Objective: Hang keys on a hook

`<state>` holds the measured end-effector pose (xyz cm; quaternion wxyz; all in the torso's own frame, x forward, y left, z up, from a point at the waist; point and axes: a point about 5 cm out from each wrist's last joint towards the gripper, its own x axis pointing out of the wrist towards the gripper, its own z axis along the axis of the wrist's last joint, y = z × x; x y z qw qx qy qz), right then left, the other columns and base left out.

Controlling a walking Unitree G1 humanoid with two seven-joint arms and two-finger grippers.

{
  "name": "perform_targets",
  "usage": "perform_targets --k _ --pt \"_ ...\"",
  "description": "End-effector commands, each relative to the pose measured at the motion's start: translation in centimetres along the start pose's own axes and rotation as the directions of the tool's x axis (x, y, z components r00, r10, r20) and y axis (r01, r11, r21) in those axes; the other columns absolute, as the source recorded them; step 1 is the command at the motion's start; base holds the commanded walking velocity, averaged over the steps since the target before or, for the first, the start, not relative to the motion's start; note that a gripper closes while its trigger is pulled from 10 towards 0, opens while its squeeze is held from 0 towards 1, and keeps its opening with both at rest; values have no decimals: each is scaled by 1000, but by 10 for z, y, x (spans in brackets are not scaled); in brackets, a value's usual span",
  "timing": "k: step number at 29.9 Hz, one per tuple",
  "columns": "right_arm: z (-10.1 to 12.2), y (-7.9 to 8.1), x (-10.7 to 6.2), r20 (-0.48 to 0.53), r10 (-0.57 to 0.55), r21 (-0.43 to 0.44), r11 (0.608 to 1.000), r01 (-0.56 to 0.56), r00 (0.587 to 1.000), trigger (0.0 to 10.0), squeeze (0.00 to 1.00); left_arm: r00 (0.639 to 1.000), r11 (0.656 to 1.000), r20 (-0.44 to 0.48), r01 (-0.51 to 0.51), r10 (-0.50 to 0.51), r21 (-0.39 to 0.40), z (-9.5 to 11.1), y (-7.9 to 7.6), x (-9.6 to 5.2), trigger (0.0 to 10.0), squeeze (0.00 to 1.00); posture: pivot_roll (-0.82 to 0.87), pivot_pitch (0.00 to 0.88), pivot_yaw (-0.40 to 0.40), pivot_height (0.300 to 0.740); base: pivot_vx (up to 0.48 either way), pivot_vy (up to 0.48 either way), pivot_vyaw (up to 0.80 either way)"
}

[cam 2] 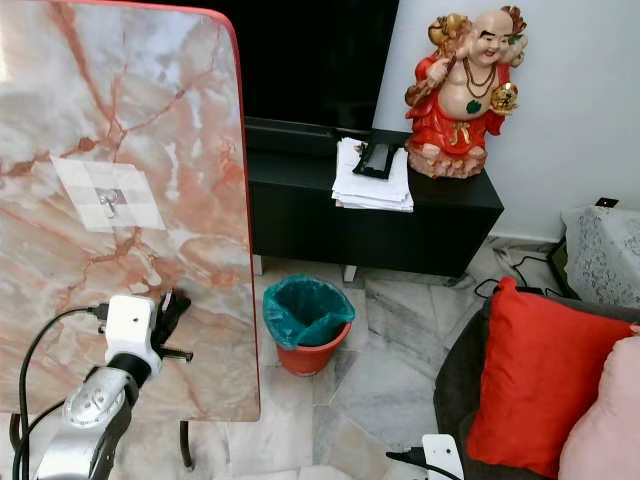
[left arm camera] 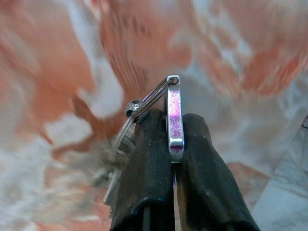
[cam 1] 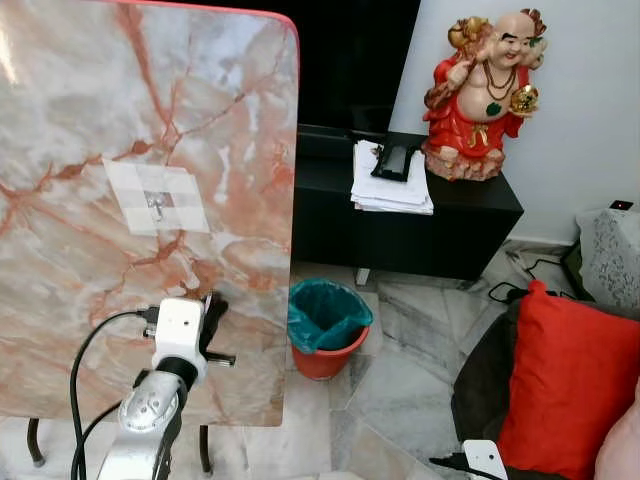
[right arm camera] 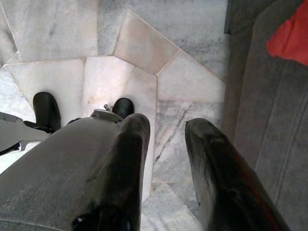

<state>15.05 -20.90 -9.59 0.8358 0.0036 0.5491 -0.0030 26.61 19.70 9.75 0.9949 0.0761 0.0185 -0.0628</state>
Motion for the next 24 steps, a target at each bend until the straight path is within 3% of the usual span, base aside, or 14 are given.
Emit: perform_targets --k 1,4,8,13,18,24 --pt "1 -4 -1 8 -15 -9 1000 15 1000 10000 0 993 998 114 -4 -2 55 31 2 5 10000 0 24 0 -93 740 0 0 0" --pt "1 -5 -1 9 -18 -8 1000 18 1000 10000 0 985 993 168 -53 35 104 49 10 1 10000 0 25 0 -92 740 0 0 0" --pt "2 -5 -1 11 -19 -7 1000 19 1000 10000 0 983 994 182 -49 31 97 57 12 -8 10000 0 29 0 -92 740 0 0 0" --pt "3 -4 -1 12 -19 -6 1000 19 1000 10000 0 988 997 156 -23 10 80 54 11 -14 10000 0 36 0 -94 740 0 0 0" --pt "3 -4 0 14 -18 -1 1000 18 1000 10000 0 999 1000 48 -9 9 1 29 8 -22 10000 0 36 0 -95 740 0 0 0" --pt "4 -4 0 15 -19 5 1000 19 1000 10000 0 999 1000 53 -7 6 21 34 3 -20 10000 0 32 0 -95 740 0 0 0"
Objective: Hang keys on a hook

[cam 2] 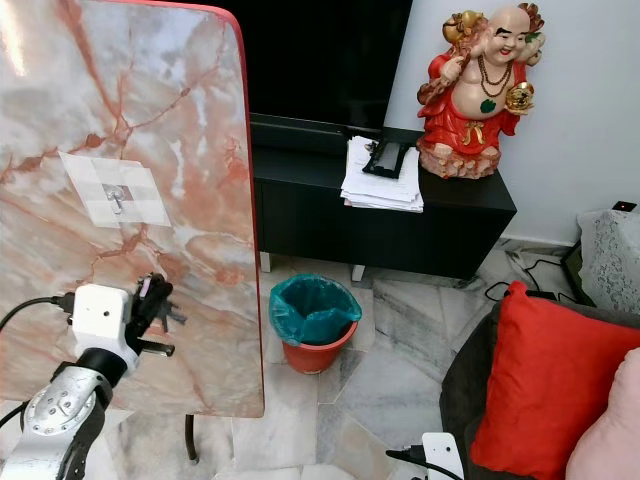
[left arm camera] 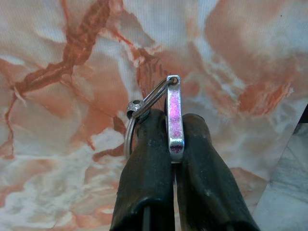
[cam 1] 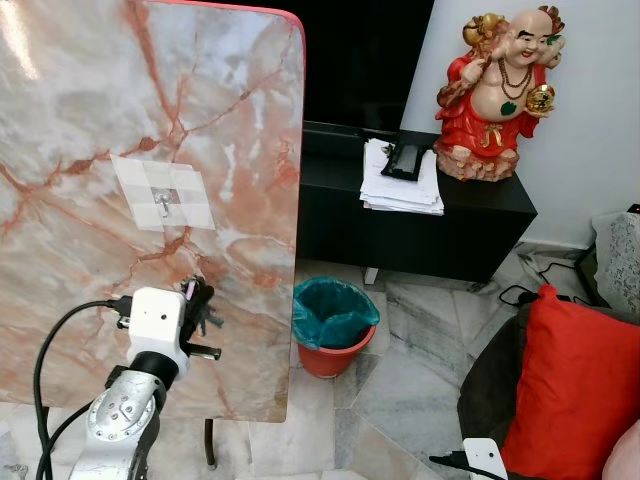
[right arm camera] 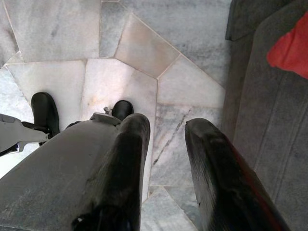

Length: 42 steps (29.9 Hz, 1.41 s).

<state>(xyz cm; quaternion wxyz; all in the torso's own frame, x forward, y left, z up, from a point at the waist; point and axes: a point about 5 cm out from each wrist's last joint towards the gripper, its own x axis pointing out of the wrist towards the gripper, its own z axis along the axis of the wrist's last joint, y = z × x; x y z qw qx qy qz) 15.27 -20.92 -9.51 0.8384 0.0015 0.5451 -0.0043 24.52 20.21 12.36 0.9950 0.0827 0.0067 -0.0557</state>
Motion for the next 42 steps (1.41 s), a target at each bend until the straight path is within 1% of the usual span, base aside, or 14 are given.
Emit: perform_targets --k 1,5,7,8,11,14,21,23,24,25,27,33,37,42 --pt "1 -4 -1 5 -15 7 1000 15 1000 10000 0 999 1000 31 9 -9 6 10 -3 3 10000 0 32 0 -95 740 0 0 0" --pt "1 -5 -1 6 -17 10 1000 17 1000 10000 0 994 998 100 25 -31 63 32 -4 8 10000 0 34 0 -96 740 0 0 0" --pt "2 -5 -1 7 -19 10 1000 19 1000 10000 0 991 997 125 37 -45 71 40 -4 9 10000 0 34 0 -97 740 0 0 0" --pt "2 -5 -1 8 -19 10 1000 19 1000 10000 0 987 996 143 60 -70 69 46 -5 10 10000 0 35 0 -96 740 0 0 0" --pt "2 -5 -1 9 -18 11 1000 18 1000 10000 0 980 992 162 104 -115 73 53 -6 9 10000 0 38 0 -97 740 0 0 0" --pt "2 -6 -1 8 -18 8 1000 18 1000 10000 0 975 987 157 145 -156 76 57 -4 6 10000 0 38 0 -97 740 0 0 0" --pt "2 -6 -1 8 -17 7 1000 17 1000 10000 0 972 981 144 175 -185 85 56 -3 3 10000 0 40 0 -98 740 0 0 0" --pt "1 -7 -1 8 -18 8 1000 18 1000 10000 0 976 983 137 156 -169 99 58 8 2 10000 0 43 0 -100 740 0 0 0" --pt "1 -7 -1 8 -18 8 1000 18 1000 10000 0 976 983 137 156 -169 99 58 8 2 10000 0 43 0 -100 740 0 0 0" --pt "1 -7 -1 9 -18 7 1000 18 1000 10000 0 979 987 145 127 -141 102 62 17 3 10000 0 42 0 -103 740 0 0 0" --pt "2 -7 -1 10 -18 6 1000 18 1000 10000 0 979 990 164 105 -119 92 68 23 4 10000 0 41 0 -104 740 0 0 0" --pt "3 -7 -1 12 -17 2 1000 17 1000 10000 0 972 987 182 131 -146 91 76 23 5 10000 0 42 0 -107 740 0 0 0" --pt "5 -7 -1 16 -16 -3 1000 16 1000 10000 0 961 979 198 178 -194 98 82 18 6 10000 0 39 0 -109 740 0 0 0" --pt "6 -8 -1 17 -17 -6 1000 17 1000 10000 0 953 975 211 197 -216 105 88 17 5 10000 0 40 0 -111 740 0 0 0"
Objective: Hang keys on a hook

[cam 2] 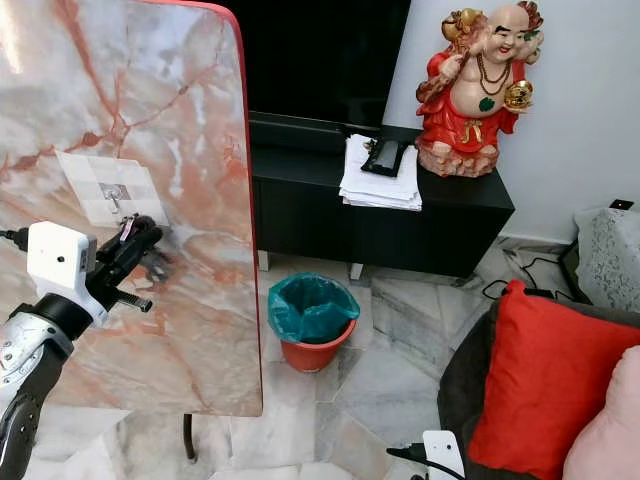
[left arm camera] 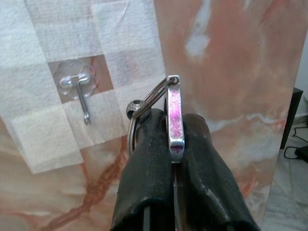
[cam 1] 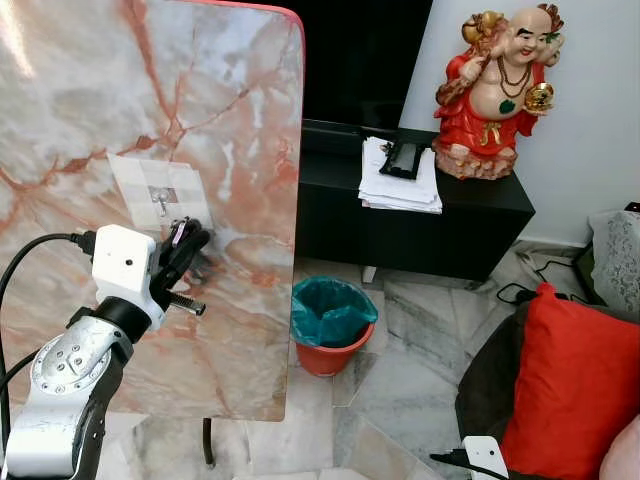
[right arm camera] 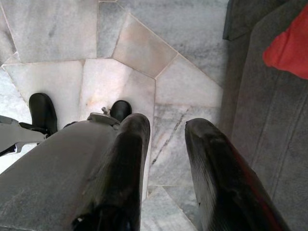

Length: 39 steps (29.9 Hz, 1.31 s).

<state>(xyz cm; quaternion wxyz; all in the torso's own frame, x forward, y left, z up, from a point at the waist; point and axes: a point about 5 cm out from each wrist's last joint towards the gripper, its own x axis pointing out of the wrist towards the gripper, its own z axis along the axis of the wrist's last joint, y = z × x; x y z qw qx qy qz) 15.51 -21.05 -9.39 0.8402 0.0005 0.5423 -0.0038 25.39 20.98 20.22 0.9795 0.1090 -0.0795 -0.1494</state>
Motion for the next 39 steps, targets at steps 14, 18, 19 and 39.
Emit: perform_targets --k 14,18,19,39 --pt "3 -6 -1 7 -9 -11 1000 9 1000 10000 0 988 988 21 156 -156 4 24 -11 2 10000 0 47 0 -116 740 0 0 0" --pt "4 -5 -1 9 -9 -8 1000 9 1000 10000 0 955 962 -122 265 -270 -61 -7 -28 -5 10000 0 42 0 -115 740 0 0 0" --pt "4 -5 -1 9 -9 -7 1000 9 1000 10000 0 948 959 -142 276 -284 -69 -11 -29 -7 10000 0 42 0 -115 740 0 0 0" --pt "76 -18 -13 103 255 -474 862 -178 961 10000 0 593 687 -354 670 -723 -281 -63 -83 -32 10000 0 4 0 -92 740 0 0 0"
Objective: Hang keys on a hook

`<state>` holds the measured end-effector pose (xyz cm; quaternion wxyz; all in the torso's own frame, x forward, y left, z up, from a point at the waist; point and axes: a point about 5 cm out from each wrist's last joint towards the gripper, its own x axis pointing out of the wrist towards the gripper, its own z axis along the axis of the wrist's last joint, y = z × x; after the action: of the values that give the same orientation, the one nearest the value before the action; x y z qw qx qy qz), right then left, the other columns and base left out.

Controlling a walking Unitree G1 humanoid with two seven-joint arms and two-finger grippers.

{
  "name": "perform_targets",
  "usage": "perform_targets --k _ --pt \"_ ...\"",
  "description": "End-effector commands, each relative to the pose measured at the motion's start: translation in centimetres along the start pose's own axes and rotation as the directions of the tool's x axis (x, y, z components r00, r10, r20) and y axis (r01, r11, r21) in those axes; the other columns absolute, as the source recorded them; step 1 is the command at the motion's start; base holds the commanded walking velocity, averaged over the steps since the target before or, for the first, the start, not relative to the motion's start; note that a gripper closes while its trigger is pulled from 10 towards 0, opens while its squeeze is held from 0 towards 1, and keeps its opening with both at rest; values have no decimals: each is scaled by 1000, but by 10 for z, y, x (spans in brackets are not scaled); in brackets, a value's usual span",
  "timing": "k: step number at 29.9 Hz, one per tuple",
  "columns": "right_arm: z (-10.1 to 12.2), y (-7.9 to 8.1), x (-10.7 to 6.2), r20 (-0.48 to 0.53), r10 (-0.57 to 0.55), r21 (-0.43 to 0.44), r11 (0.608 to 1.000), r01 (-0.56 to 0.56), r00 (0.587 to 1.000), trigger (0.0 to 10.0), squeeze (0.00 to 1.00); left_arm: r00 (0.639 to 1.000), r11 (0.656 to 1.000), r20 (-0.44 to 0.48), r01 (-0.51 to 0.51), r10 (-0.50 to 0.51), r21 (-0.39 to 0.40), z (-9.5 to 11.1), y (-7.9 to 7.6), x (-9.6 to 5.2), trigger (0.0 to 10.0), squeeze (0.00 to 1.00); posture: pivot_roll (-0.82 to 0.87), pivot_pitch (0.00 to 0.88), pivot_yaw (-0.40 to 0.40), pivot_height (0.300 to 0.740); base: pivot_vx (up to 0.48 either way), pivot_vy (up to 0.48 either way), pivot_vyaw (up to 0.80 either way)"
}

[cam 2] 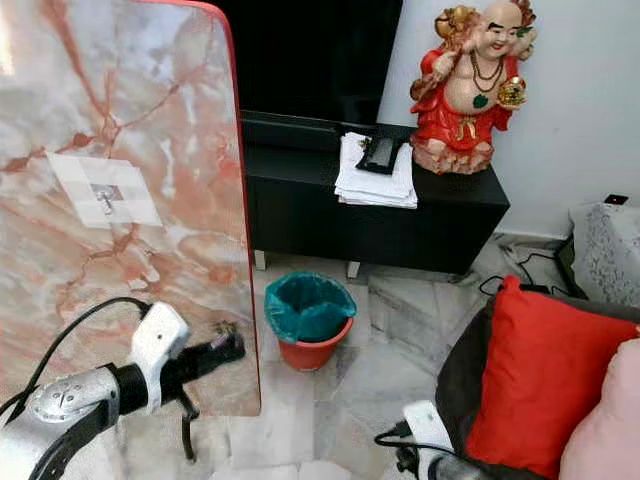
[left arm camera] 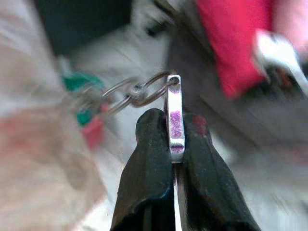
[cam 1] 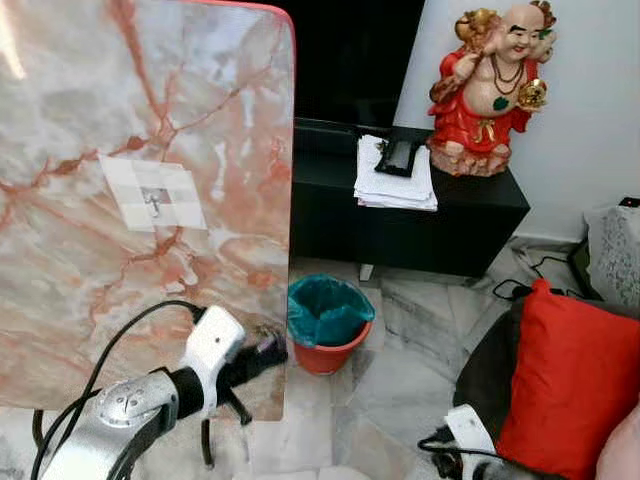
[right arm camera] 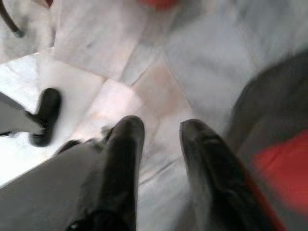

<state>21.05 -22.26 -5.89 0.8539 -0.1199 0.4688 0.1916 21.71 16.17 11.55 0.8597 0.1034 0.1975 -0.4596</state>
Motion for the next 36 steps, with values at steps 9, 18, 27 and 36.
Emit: perform_targets --k 9,18,27,36 --pt "96 -35 -42 243 355 -322 907 -270 903 10000 0 960 954 -96 274 -263 119 17 -4 0 10000 0 -18 0 -63 740 0 0 0" --pt "151 3 -75 372 607 -481 773 -414 702 10000 0 950 930 -102 309 -294 200 36 3 4 10000 0 -15 0 -61 740 0 0 0" --pt "155 20 -86 343 669 -532 717 -451 659 10000 0 962 930 -88 273 -259 246 46 10 7 10000 0 -14 0 -72 740 0 0 0" --pt "152 24 -95 232 678 -603 663 -444 698 10000 0 955 913 -78 295 -285 281 56 6 11 10000 0 -18 0 -82 740 0 0 0"
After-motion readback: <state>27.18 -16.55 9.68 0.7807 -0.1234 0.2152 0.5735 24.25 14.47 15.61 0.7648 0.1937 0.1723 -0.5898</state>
